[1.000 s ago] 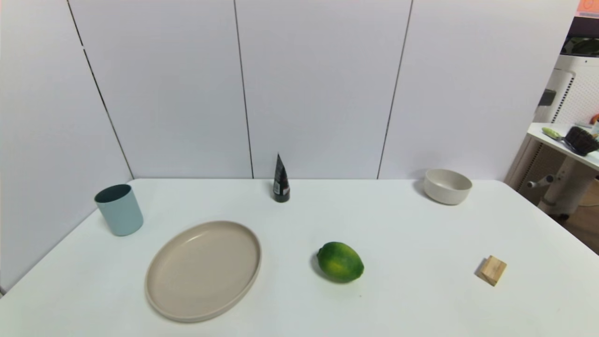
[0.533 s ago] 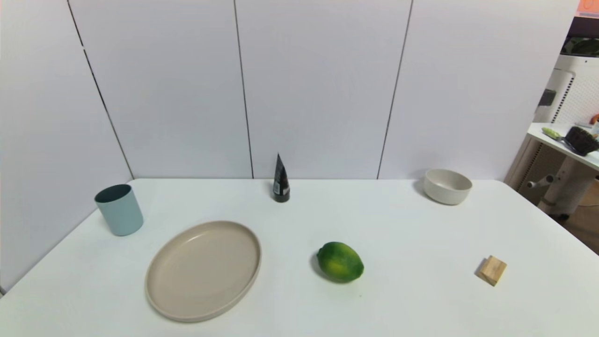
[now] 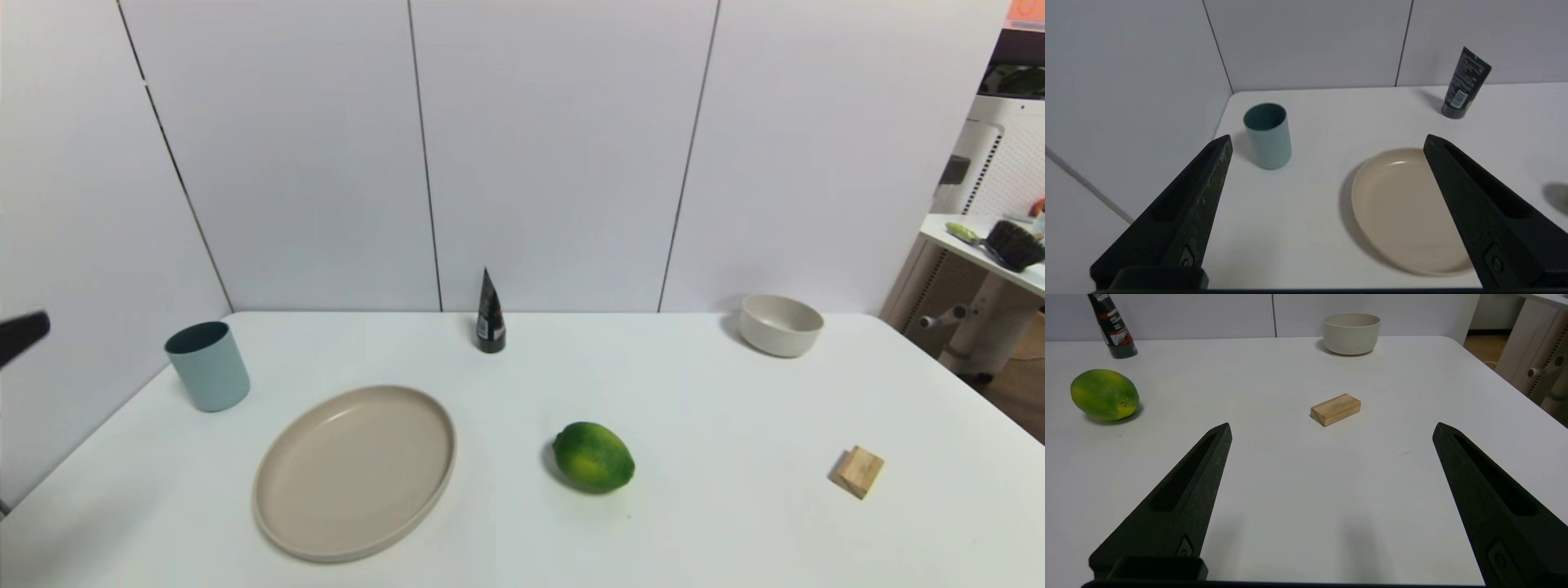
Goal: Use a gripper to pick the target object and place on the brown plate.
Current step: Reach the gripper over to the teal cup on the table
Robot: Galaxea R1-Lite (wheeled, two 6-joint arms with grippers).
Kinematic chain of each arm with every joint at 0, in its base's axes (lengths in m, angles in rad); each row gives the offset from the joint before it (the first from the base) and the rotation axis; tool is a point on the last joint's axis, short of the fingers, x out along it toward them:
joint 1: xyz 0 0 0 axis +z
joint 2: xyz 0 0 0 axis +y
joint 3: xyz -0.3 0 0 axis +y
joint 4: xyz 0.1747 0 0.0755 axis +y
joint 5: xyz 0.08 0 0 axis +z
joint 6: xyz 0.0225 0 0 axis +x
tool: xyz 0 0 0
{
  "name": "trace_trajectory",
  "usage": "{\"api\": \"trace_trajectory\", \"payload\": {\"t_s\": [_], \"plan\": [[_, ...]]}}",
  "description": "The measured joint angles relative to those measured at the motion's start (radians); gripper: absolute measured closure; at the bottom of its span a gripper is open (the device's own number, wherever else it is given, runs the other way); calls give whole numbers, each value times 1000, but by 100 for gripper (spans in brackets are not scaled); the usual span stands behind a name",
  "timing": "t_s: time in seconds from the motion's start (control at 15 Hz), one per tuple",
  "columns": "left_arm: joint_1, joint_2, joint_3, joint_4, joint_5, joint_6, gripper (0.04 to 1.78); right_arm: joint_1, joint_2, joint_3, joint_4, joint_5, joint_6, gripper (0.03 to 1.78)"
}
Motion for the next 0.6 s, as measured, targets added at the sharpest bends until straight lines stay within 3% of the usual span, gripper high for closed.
{"api": "trace_trajectory", "payload": {"t_s": [0.2, 0.4, 0.6], "plan": [[13, 313, -397, 324, 4, 63, 13, 0, 0, 0, 0, 0, 0, 11], [31, 607, -636, 611, 28, 146, 13, 0, 0, 0, 0, 0, 0, 11], [47, 847, -802, 728, 71, 244, 13, 0, 0, 0, 0, 0, 0, 11]]}}
